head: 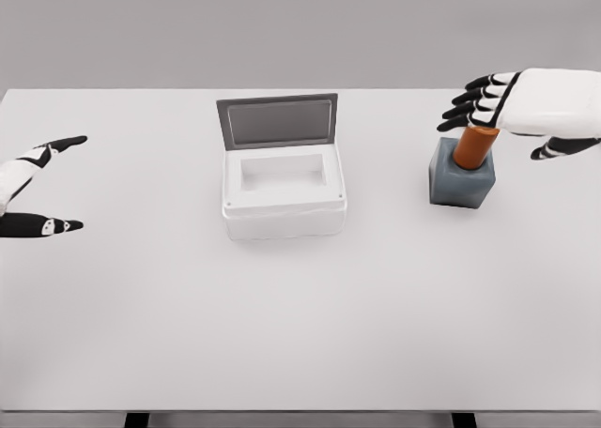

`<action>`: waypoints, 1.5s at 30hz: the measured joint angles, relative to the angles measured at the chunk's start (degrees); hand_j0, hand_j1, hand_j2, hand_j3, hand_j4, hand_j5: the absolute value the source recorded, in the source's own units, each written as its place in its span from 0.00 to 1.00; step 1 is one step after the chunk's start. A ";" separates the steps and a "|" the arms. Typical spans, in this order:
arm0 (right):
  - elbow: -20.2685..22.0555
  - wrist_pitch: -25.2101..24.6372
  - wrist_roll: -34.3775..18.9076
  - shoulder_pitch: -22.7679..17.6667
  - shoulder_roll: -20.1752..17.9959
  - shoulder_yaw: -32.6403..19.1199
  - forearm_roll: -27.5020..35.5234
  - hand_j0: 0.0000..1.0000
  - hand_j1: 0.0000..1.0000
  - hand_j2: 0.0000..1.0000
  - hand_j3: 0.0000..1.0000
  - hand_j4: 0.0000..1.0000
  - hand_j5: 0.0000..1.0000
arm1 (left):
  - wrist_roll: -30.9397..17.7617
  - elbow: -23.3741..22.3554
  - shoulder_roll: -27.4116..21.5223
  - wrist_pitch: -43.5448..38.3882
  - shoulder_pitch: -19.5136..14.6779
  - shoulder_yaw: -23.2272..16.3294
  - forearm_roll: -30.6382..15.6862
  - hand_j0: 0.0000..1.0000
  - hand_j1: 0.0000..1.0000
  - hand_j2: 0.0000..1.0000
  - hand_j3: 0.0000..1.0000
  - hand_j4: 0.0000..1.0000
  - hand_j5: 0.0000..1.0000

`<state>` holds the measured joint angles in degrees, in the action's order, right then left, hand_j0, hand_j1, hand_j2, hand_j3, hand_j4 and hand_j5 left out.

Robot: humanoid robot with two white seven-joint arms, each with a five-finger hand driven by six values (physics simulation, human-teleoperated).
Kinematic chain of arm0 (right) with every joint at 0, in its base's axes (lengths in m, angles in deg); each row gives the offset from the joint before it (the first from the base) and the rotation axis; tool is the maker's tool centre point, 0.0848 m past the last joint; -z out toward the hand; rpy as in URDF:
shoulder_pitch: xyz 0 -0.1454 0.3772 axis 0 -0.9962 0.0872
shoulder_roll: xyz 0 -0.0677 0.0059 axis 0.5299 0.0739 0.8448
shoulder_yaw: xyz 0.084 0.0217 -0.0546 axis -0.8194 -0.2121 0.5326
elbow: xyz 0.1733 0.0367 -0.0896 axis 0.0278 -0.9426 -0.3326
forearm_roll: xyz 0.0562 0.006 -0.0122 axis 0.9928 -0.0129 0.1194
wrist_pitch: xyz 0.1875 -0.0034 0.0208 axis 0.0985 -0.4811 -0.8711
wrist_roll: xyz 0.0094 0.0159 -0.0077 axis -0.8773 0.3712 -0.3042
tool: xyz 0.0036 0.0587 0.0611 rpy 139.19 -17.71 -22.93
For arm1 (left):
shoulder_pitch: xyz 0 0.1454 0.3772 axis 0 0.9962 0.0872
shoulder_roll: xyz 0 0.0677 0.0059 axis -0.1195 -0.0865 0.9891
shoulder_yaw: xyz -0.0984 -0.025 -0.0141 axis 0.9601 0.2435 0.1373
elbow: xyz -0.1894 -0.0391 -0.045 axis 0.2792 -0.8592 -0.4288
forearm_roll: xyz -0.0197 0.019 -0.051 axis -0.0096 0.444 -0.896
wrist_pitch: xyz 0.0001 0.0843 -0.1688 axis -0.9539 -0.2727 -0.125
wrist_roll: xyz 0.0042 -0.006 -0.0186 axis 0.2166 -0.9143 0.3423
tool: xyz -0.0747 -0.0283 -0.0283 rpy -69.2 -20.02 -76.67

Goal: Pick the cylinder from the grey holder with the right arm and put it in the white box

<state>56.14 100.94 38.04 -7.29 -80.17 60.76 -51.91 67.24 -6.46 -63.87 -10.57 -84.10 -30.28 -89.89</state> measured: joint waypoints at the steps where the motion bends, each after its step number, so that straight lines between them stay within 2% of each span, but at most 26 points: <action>1: 0.28 0.00 0.00 0.00 0.35 -0.02 0.00 1.00 1.00 1.00 1.00 1.00 1.00 | 0.00 -0.03 0.31 0.00 0.00 -0.01 0.01 1.00 1.00 1.00 1.00 1.00 1.00; 5: 1.04 -0.34 0.00 0.00 1.01 -0.34 0.01 1.00 1.00 1.00 1.00 1.00 1.00 | 0.00 -0.33 1.52 0.00 0.09 -0.05 0.07 1.00 1.00 1.00 1.00 1.00 1.00; 6: 0.89 -3.08 0.00 -0.09 1.09 -0.28 0.25 1.00 1.00 1.00 1.00 1.00 1.00 | 0.00 -0.56 1.77 0.00 0.09 -0.06 0.06 1.00 1.00 1.00 1.00 1.00 1.00; 8: -0.17 -12.01 0.00 -0.26 1.54 0.09 0.60 1.00 1.00 1.00 1.00 1.00 1.00 | 0.00 -0.93 2.10 0.00 0.09 -0.06 0.05 1.00 1.00 1.00 1.00 1.00 1.00; 10: -2.58 -18.70 0.00 -0.18 2.80 0.46 0.75 1.00 1.00 1.00 1.00 1.00 1.00 | 0.00 -1.12 2.28 0.00 0.35 -0.07 0.04 1.00 1.00 1.00 1.00 1.00 1.00; 12: -5.04 -22.22 0.00 -0.18 3.61 1.01 0.79 1.00 1.00 1.00 1.00 1.00 1.00 | 0.04 -1.31 2.44 0.00 0.26 -0.08 0.03 1.00 1.00 1.00 1.00 1.00 1.00; 15: -8.39 -24.58 0.00 -0.09 5.06 2.33 0.87 1.00 1.00 1.00 1.00 1.00 1.00 | 0.07 -1.93 3.18 0.00 0.35 -0.02 0.00 1.00 1.00 1.00 1.00 1.00 1.00; 18: -12.06 -25.13 0.00 -0.09 7.09 3.63 0.82 1.00 1.00 1.00 1.00 1.00 1.00 | 0.08 -2.53 3.72 0.00 0.35 -0.01 -0.22 1.00 1.00 1.00 1.00 1.00 1.00; 22: -13.83 -23.51 0.00 0.00 8.11 5.36 0.38 1.00 1.00 1.00 1.00 1.00 1.00 | 0.20 -2.99 4.03 0.00 0.44 -0.08 -1.22 1.00 1.00 1.00 1.00 1.00 1.00; 25: -14.21 -21.87 0.00 0.18 8.97 6.19 0.07 1.00 1.00 1.00 1.00 1.00 1.00 | 0.26 -3.11 4.17 -0.01 0.44 -0.27 -2.24 1.00 1.00 1.00 1.00 1.00 1.00; 29: -14.38 -20.93 0.00 0.88 9.89 6.70 -0.86 1.00 1.00 1.00 1.00 1.00 1.00 | 0.28 -4.03 4.26 0.00 2.37 -0.76 -4.24 1.00 1.00 1.00 1.00 1.00 1.00; 39: -14.63 -20.60 0.00 1.23 11.18 7.61 -2.89 0.99 0.99 0.99 0.99 0.99 0.99 | 0.31 -4.56 4.31 -0.01 2.72 -1.12 -6.45 1.00 1.00 1.00 1.00 1.00 1.00; 42: -14.51 -20.41 0.00 1.23 11.22 7.87 -3.41 0.86 0.86 0.86 0.86 0.86 0.86 | 0.34 -4.57 4.35 -0.01 2.81 -1.13 -6.60 1.00 1.00 1.00 1.00 1.00 1.00; 43: -14.49 -20.12 0.00 1.23 11.23 7.94 -3.50 0.77 0.77 0.77 0.77 0.77 0.77 | 0.33 -4.58 4.36 -0.01 2.81 -1.13 -6.62 1.00 1.00 1.00 1.00 1.00 1.00; 45: -14.46 -19.67 0.00 1.23 11.21 8.03 -3.62 0.74 0.74 0.74 0.74 0.74 0.74 | 0.33 -4.58 4.45 -0.01 2.81 -1.13 -6.64 1.00 1.00 1.00 1.00 1.00 1.00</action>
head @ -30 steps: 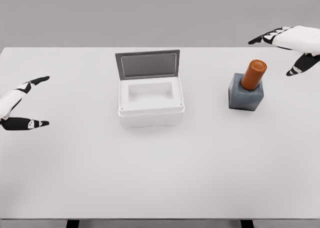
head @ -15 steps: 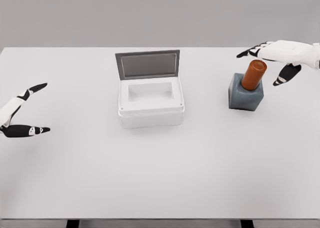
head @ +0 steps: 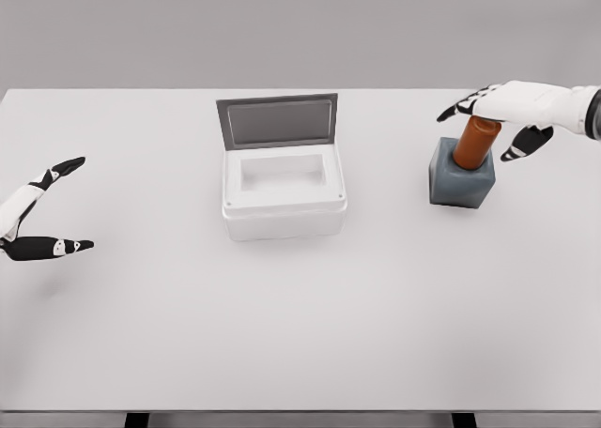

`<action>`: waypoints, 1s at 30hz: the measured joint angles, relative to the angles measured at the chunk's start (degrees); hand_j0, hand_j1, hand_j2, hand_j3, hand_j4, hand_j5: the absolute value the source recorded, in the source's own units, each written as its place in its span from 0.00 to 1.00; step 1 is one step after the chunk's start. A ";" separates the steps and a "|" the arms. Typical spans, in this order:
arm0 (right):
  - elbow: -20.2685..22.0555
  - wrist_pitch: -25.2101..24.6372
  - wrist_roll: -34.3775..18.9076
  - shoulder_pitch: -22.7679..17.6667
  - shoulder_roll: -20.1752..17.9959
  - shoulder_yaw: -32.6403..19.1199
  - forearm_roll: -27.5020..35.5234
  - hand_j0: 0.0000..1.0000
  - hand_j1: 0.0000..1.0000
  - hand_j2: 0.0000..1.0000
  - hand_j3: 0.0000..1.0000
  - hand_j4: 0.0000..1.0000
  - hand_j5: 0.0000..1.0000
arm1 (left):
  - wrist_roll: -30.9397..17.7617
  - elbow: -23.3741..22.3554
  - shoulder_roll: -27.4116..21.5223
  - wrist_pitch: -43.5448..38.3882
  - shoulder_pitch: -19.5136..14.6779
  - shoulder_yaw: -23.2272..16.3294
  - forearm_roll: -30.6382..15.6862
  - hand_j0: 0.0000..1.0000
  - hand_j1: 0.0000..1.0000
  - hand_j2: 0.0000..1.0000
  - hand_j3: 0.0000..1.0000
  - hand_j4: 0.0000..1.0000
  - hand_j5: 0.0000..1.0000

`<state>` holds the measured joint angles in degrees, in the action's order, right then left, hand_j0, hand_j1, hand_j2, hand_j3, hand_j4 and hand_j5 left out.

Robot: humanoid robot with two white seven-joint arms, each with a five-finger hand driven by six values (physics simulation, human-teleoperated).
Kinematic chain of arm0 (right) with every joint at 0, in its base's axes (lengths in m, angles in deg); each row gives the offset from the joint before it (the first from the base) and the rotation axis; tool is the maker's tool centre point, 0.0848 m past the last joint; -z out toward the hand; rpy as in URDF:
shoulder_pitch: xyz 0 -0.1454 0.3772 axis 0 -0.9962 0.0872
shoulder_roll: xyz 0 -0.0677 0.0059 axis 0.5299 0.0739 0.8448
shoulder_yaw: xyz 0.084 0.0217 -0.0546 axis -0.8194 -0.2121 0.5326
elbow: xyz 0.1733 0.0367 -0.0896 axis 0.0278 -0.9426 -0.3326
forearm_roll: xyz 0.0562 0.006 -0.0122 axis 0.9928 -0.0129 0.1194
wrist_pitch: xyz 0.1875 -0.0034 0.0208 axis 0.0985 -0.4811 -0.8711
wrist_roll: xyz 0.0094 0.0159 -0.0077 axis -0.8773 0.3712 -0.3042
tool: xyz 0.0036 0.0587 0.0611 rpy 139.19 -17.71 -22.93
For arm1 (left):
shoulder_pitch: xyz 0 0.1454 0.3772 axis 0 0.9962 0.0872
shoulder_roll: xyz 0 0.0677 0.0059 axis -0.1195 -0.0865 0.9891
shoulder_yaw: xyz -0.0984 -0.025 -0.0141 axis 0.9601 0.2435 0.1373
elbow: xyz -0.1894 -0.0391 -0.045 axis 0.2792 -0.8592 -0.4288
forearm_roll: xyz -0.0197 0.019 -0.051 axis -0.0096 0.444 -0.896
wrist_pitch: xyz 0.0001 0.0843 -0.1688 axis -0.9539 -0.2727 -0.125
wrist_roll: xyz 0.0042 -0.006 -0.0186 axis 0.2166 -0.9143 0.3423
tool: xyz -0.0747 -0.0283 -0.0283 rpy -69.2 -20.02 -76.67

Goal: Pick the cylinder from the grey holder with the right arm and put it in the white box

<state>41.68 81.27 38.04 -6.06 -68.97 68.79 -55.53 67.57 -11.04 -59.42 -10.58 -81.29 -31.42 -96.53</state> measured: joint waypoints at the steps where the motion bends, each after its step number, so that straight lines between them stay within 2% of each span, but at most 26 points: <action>1: -0.01 0.17 0.00 0.00 -0.01 0.03 -0.04 0.72 0.72 0.72 0.72 0.72 0.72 | -0.02 0.00 0.08 0.00 0.00 -0.01 -0.01 1.00 1.00 1.00 1.00 1.00 1.00; 7: 0.19 1.18 0.00 0.00 -0.08 0.07 -0.42 0.53 0.53 0.53 0.53 0.53 0.53 | -0.02 0.00 0.25 0.00 0.00 0.00 -0.04 1.00 1.00 1.00 1.00 1.00 1.00; 9: 0.24 1.54 0.07 0.00 -0.11 0.01 -0.44 0.42 0.42 0.42 0.42 0.42 0.42 | -0.03 0.00 0.26 0.00 0.00 0.00 -0.04 1.00 1.00 1.00 1.00 1.00 1.00; 12: 0.28 2.31 0.04 0.00 -0.13 -0.01 -0.51 0.35 0.35 0.35 0.35 0.35 0.35 | -0.04 0.00 0.27 0.00 0.00 0.04 -0.05 1.00 1.00 1.00 1.00 1.00 1.00; 18: 0.39 3.92 -0.02 0.70 -0.16 -0.44 -0.52 0.33 0.33 0.33 0.33 0.33 0.33 | -0.01 0.01 0.29 0.00 0.00 0.03 -0.05 1.00 1.00 1.00 1.00 1.00 1.00; 25: 1.12 10.15 -0.04 2.02 0.00 -1.04 -0.57 0.33 0.33 0.33 0.33 0.33 0.33 | 0.00 0.00 0.34 0.00 0.00 0.07 -0.05 1.00 1.00 1.00 1.00 1.00 1.00; 30: 2.80 11.51 -0.04 3.25 3.84 -1.03 -0.58 0.33 0.33 0.33 0.33 0.33 0.33 | 0.00 0.00 0.36 0.00 0.00 0.09 -0.05 1.00 1.00 1.00 1.00 1.00 1.00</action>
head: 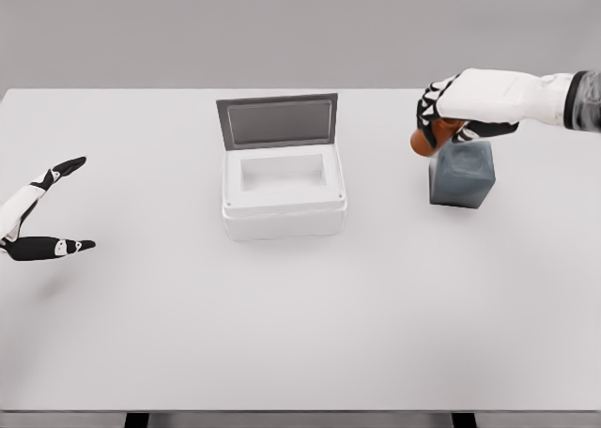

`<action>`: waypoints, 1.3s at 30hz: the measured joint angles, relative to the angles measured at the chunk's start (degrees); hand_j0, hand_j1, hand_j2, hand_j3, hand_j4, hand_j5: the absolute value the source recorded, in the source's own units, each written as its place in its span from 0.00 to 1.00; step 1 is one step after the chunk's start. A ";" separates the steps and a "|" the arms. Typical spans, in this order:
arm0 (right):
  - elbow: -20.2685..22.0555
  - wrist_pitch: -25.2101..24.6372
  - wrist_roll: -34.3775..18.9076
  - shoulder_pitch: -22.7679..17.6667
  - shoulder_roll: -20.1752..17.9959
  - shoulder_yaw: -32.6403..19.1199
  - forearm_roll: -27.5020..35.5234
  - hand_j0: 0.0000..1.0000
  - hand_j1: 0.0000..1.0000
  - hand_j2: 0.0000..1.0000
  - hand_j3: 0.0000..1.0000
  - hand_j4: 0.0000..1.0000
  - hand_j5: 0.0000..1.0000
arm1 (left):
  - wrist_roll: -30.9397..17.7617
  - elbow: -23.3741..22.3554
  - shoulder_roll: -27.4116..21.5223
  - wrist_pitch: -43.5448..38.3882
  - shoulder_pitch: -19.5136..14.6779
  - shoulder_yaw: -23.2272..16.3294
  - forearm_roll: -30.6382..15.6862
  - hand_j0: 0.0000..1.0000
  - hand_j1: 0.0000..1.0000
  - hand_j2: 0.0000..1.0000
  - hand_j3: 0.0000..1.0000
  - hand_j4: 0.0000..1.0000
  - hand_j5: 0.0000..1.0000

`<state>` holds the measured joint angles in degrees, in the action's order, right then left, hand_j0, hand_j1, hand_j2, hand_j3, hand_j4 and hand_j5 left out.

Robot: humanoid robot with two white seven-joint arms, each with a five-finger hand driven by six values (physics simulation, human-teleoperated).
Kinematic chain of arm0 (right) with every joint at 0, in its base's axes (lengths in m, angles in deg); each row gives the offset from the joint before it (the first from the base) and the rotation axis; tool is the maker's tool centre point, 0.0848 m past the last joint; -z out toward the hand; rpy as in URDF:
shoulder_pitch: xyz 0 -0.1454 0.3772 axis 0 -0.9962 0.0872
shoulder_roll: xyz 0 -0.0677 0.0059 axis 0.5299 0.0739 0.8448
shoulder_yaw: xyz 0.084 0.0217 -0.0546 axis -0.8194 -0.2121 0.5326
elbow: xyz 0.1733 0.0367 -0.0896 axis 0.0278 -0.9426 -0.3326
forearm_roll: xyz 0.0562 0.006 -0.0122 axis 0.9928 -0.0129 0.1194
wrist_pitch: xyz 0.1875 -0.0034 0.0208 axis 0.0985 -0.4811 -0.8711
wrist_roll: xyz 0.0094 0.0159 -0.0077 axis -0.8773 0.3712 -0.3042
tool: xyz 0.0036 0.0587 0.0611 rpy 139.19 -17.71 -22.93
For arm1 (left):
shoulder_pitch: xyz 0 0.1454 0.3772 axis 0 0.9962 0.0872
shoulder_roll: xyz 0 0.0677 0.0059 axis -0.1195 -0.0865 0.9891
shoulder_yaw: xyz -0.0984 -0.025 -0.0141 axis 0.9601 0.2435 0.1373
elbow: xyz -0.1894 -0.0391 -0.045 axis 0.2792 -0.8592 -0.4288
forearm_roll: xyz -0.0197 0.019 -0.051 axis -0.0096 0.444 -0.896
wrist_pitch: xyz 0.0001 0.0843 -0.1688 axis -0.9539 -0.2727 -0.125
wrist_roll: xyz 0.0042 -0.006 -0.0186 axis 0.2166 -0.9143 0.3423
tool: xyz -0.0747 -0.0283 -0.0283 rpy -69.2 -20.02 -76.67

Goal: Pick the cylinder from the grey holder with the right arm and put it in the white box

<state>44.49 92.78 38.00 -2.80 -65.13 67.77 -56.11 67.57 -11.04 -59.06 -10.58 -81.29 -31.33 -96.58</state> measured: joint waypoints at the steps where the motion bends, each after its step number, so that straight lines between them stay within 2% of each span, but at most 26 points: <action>1: 0.12 0.07 0.01 0.18 0.95 0.04 -0.01 0.33 0.33 0.33 0.33 0.33 0.33 | 0.01 0.00 0.00 0.00 0.00 0.00 0.00 1.00 1.00 1.00 1.00 1.00 1.00; 8: 0.26 -0.32 0.00 2.20 9.02 1.98 -0.95 0.33 0.33 0.33 0.33 0.33 0.33 | 0.00 0.00 0.00 0.00 0.00 0.00 0.00 1.00 1.00 1.00 1.00 1.00 1.00; 14: 0.06 -0.95 0.00 3.25 12.86 4.08 -2.38 0.33 0.33 0.33 0.33 0.33 0.33 | 0.00 0.00 0.00 0.00 0.00 0.00 0.00 1.00 1.00 1.00 1.00 1.00 1.00; 39: 0.27 -1.47 0.02 4.48 14.02 5.62 -2.91 0.37 0.37 0.37 0.37 0.37 0.37 | 0.01 -0.04 0.00 0.00 0.00 0.00 0.00 1.00 1.00 1.00 1.00 1.00 1.00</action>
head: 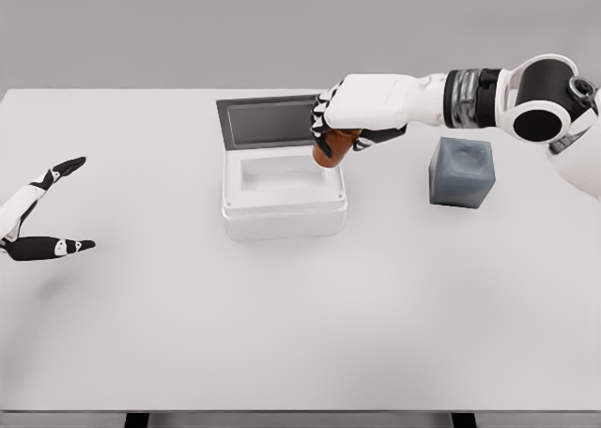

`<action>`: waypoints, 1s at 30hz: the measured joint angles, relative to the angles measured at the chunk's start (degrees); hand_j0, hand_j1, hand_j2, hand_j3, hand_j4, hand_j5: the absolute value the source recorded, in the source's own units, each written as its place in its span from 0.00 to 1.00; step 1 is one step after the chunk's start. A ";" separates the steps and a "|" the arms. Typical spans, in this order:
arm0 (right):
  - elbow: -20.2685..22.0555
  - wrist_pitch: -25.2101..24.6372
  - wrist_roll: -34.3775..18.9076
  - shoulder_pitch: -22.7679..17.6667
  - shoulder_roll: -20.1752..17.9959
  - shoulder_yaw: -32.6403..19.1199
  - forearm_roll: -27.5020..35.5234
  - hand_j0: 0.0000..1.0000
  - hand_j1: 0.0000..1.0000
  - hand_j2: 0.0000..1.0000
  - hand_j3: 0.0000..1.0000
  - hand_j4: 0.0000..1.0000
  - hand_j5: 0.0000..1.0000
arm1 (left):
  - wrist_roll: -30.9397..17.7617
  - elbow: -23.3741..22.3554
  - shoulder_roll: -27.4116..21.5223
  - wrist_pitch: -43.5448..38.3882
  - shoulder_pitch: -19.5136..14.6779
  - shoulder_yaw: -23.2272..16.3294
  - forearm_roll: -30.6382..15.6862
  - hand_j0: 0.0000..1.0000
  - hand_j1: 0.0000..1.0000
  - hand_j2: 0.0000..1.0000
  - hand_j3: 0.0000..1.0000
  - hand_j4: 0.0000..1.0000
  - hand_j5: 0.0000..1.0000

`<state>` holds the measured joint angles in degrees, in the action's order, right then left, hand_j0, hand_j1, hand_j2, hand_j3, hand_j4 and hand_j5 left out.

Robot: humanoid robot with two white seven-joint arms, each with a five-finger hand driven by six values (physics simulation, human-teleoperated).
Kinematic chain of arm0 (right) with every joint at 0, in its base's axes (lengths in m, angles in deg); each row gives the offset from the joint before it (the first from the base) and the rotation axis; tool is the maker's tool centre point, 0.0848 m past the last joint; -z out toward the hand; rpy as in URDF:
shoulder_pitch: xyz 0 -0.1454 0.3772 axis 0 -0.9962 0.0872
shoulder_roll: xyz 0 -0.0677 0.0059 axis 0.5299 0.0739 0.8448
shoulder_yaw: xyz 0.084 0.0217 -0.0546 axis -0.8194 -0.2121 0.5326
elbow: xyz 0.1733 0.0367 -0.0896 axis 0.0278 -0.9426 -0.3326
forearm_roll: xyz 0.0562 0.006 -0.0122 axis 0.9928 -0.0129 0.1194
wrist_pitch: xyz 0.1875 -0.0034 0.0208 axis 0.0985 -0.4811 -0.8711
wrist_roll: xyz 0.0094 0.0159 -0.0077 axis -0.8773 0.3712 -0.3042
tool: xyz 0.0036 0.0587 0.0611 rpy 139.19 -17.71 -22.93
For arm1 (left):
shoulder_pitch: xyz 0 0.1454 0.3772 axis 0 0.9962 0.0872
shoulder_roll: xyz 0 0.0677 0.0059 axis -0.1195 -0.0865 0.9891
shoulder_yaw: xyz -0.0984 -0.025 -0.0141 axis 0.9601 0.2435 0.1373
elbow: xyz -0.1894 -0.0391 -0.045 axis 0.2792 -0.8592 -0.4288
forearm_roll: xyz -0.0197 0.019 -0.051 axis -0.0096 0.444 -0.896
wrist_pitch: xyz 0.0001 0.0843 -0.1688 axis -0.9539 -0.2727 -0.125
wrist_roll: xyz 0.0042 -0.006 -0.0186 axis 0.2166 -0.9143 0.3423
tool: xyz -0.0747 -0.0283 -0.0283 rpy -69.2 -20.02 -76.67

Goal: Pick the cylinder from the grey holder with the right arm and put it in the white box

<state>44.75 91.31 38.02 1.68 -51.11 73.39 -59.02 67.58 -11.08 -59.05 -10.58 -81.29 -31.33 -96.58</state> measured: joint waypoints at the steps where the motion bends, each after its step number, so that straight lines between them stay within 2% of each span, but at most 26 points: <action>1: 0.00 0.00 0.00 0.09 0.05 0.00 0.00 0.37 0.37 0.37 0.37 0.37 0.37 | 0.01 0.01 0.00 0.00 0.00 0.00 0.00 1.00 1.00 1.00 1.00 1.00 1.00; 17: -0.70 -0.17 0.00 0.70 0.99 1.96 -0.06 0.37 0.37 0.37 0.37 0.37 0.37 | 0.00 0.03 0.00 0.00 0.00 0.01 0.00 1.00 1.00 1.00 1.00 1.00 1.00; 18: -0.69 -0.17 0.00 0.70 0.98 1.97 -0.13 0.45 0.45 0.45 0.45 0.45 0.45 | 0.01 0.04 0.00 0.00 0.00 0.01 0.00 1.00 1.00 1.00 1.00 1.00 1.00; 19: -0.66 -0.16 0.00 0.70 0.98 1.99 -0.24 0.61 0.61 0.61 0.61 0.61 0.61 | 0.01 0.04 0.00 0.00 0.00 0.00 0.00 1.00 1.00 1.00 1.00 1.00 1.00; 20: -0.61 -0.17 0.01 0.70 0.98 2.00 -0.33 0.98 0.98 0.98 0.98 0.98 0.98 | 0.02 0.04 0.00 0.00 0.00 0.00 0.00 1.00 1.00 1.00 1.00 1.00 1.00; 26: -0.03 -1.64 0.02 1.23 0.94 1.63 -0.62 1.00 1.00 1.00 1.00 1.00 1.00 | 0.02 0.04 0.00 0.00 0.00 0.00 0.00 1.00 1.00 1.00 1.00 1.00 1.00; 28: 1.09 -1.77 0.02 1.49 0.56 1.05 -0.54 1.00 1.00 1.00 1.00 1.00 1.00 | 0.02 0.02 0.00 0.00 0.00 0.00 0.00 1.00 1.00 1.00 1.00 1.00 1.00; 30: 3.29 -1.64 0.01 0.53 -0.04 -1.75 -0.33 1.00 1.00 1.00 1.00 1.00 1.00 | 0.01 0.03 0.00 0.00 0.00 0.00 0.00 1.00 1.00 1.00 1.00 1.00 1.00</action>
<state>48.04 89.67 38.03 2.21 -51.15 71.64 -59.35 67.59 -11.05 -59.05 -10.58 -81.29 -31.33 -96.58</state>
